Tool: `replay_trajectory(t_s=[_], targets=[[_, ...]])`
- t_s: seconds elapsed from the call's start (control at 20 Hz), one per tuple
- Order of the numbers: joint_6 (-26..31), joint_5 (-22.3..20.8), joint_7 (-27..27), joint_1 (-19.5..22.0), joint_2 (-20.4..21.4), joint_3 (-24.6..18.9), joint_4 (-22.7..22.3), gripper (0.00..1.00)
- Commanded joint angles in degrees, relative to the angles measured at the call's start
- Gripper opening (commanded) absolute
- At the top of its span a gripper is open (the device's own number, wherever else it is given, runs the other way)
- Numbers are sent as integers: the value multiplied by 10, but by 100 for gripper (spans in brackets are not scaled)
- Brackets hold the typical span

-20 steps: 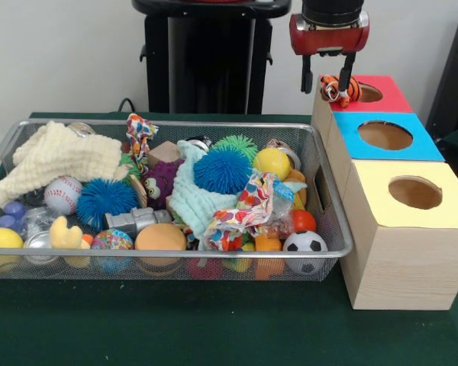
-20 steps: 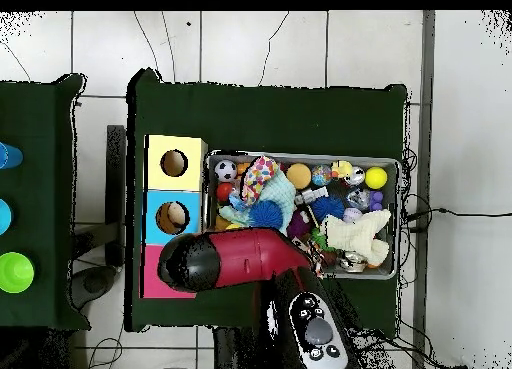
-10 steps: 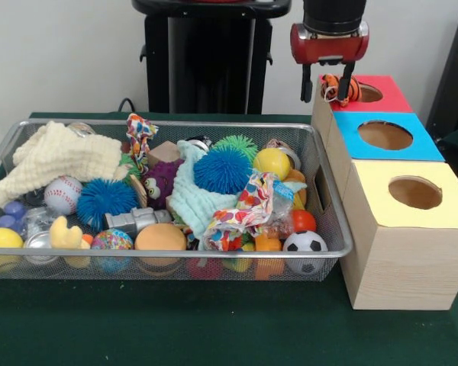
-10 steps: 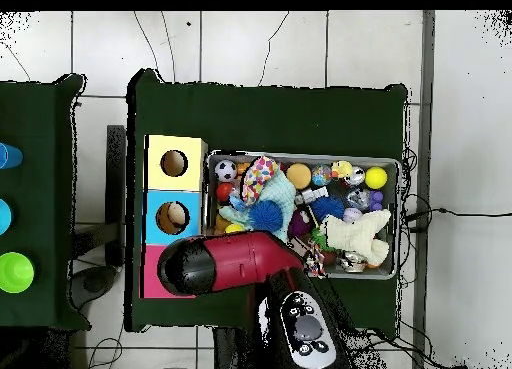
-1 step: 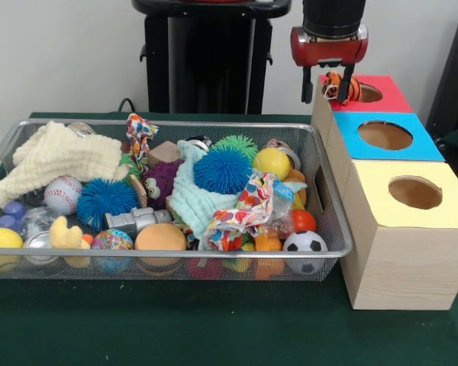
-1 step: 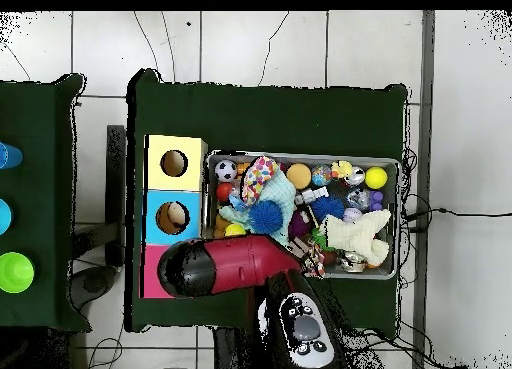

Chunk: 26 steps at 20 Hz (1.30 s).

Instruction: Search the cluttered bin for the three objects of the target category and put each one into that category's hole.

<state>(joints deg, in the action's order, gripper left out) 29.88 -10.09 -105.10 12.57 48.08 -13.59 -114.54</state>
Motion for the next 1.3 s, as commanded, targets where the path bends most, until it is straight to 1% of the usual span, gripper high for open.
replay_trajectory(t_s=[0.05,0.3,0.5,0.6,0.7,0.85,0.95,1.0,1.15,1.3], targets=[[27,80,-121,-38,57,-33,-81,100],[71,113,-154,-100,86,7,-72,100],[108,140,-213,-171,115,50,-64,100],[114,145,-234,-200,113,71,-54,100],[107,148,-237,-216,100,85,-45,100],[92,155,-222,-217,82,91,-37,100],[92,154,-216,-218,81,95,-34,100],[86,155,-200,-206,75,91,-32,100],[77,157,-189,-195,77,85,-37,100],[76,153,-186,-194,88,91,-42,100]])
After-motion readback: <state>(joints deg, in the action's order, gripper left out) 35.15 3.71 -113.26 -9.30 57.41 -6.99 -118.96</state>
